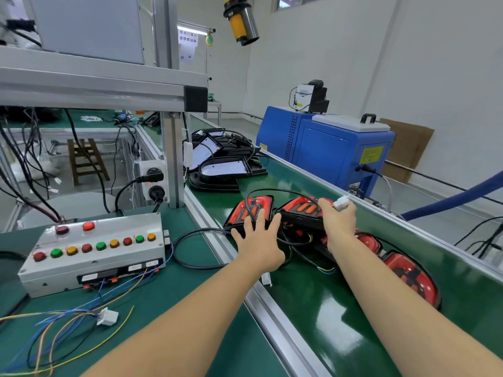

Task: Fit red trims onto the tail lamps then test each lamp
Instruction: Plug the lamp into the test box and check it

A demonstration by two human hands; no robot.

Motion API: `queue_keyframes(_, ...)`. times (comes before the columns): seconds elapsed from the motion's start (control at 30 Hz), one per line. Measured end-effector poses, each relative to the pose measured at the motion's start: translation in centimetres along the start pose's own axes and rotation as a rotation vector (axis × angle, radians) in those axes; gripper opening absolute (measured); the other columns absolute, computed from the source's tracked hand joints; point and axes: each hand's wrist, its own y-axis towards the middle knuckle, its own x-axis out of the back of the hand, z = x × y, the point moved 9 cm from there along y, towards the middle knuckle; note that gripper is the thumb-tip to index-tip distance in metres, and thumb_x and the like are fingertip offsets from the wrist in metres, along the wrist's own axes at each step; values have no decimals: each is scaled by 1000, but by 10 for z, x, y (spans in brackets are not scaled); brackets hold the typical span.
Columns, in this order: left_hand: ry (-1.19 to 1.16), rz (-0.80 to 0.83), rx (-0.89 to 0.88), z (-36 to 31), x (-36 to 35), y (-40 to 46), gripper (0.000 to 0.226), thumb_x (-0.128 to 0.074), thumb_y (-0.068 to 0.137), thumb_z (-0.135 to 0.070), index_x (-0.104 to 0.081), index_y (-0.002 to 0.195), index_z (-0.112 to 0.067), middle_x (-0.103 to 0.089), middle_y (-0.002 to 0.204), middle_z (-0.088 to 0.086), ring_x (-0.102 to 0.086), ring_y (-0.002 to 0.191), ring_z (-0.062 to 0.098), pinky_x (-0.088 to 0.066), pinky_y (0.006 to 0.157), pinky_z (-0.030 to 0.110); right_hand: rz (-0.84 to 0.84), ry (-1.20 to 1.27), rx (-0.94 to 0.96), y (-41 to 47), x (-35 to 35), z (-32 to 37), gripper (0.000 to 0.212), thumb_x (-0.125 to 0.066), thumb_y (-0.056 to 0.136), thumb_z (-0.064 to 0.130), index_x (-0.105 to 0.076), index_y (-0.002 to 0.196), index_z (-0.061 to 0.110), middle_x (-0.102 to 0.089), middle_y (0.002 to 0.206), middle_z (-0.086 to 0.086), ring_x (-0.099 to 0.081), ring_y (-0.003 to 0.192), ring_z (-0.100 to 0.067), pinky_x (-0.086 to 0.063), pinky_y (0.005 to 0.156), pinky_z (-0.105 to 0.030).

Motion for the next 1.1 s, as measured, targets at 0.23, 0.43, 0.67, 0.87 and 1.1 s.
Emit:
queue_keyframes(0.23, -1, 15, -62, -9, -6, 0, 94, -47, 81, -6, 9, 149, -40, 19, 158, -9, 16, 144, 36, 6, 112, 59, 107, -280, 226, -14, -18, 12, 41, -31, 104, 25, -40, 139, 8, -43, 141, -15, -45, 123, -30, -36, 95, -37)
queue_keyframes(0.43, -34, 71, -86, -10, -7, 3, 94, -51, 82, -11, 7, 150, -39, 16, 158, -12, 13, 144, 37, 5, 114, 55, 232, -349, 249, -13, -30, 15, 56, -31, 104, 36, -20, 152, 10, -28, 155, -9, -30, 139, -27, -29, 101, -37)
queue_keyframes(0.67, -21, 101, -76, -12, -2, 5, 96, -56, 81, -14, 7, 150, -38, 17, 158, -10, 13, 144, 37, 4, 114, 54, 266, -440, 213, -10, -27, 9, 66, -30, 103, 43, -13, 154, 5, -20, 160, -12, -24, 144, -28, -24, 112, -38)
queue_keyframes(0.87, -63, 122, -71, -5, 2, -3, 95, -57, 82, -12, 4, 152, -32, 14, 159, -8, -3, 145, 33, -20, 116, 48, 124, -643, 325, -20, -22, 19, 54, -28, 104, 39, -37, 141, 0, -41, 147, -16, -39, 132, -33, -30, 108, -45)
queue_keyframes(1.1, -141, 121, -85, 10, 10, -21, 89, -52, 84, -6, 1, 153, -25, 11, 159, -9, -48, 119, 26, -50, 89, 38, 81, -891, 384, -32, -21, 28, 54, -24, 104, 41, -33, 145, 8, -36, 152, -8, -29, 141, -27, -8, 116, -56)
